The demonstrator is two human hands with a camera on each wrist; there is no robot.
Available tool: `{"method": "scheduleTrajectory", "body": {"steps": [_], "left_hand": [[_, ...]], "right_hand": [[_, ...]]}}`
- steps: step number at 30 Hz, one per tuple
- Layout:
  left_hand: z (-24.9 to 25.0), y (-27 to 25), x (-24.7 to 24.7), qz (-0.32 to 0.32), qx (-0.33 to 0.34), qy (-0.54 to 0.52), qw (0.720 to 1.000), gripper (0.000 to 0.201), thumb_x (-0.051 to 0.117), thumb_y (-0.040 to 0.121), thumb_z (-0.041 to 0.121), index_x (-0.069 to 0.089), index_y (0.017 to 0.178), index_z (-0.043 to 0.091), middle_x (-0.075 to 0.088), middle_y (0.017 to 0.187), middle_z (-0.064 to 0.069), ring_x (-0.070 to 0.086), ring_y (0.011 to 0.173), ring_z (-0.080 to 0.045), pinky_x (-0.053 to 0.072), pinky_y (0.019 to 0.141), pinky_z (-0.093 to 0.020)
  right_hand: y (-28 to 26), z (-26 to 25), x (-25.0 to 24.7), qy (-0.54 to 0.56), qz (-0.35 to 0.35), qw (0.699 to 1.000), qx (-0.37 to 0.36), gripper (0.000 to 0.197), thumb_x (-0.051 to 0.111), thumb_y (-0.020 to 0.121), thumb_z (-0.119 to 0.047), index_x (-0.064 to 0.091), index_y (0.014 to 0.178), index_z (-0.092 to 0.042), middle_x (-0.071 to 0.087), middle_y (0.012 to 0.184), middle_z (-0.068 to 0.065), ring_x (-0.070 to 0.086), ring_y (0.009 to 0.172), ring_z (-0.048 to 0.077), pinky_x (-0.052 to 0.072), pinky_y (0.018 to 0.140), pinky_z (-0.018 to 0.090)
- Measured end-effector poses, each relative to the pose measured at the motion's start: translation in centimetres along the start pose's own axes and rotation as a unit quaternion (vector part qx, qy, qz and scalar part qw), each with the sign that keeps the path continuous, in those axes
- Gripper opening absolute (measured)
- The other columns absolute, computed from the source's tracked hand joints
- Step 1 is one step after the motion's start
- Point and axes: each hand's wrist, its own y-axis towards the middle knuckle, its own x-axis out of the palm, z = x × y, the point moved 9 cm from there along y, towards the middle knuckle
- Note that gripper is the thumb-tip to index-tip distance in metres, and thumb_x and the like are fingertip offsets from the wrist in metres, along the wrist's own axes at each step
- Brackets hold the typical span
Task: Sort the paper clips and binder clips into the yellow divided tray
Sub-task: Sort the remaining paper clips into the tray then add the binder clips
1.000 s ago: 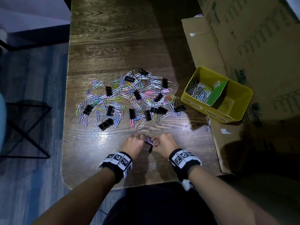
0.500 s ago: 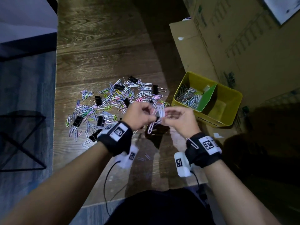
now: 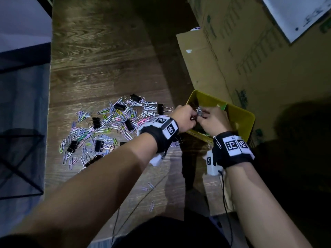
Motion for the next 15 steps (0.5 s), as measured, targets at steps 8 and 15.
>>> {"method": "scheduleTrajectory", "body": {"steps": [8, 15], "left_hand": [[-3.1, -4.3, -1.5, 0.072, 0.032, -0.337, 0.938, 0.037, 0.049, 0.084, -0.014, 0.061, 0.116, 0.000, 0.058, 0.126, -0.009, 0.055, 0.111, -0.014, 0.042, 0.093, -0.013], [-15.8, -13.6, -5.8, 0.180, -0.052, -0.459, 0.868, 0.016, 0.069, 0.079, 0.002, 0.066, 0.091, 0.012, 0.063, 0.072, 0.000, 0.062, 0.057, -0.007, 0.057, 0.062, -0.030]], "right_hand": [[-3.1, -5.2, -0.2, -0.028, 0.055, 0.994, -0.090, 0.030, 0.063, 0.084, -0.012, 0.066, 0.114, -0.018, 0.066, 0.113, 0.004, 0.062, 0.099, 0.021, 0.045, 0.093, 0.027], [-7.6, -12.8, 6.7, 0.002, 0.047, 0.975, -0.216, 0.023, 0.068, 0.078, -0.009, 0.071, 0.099, -0.019, 0.067, 0.100, 0.006, 0.063, 0.092, 0.023, 0.050, 0.089, 0.038]]}}
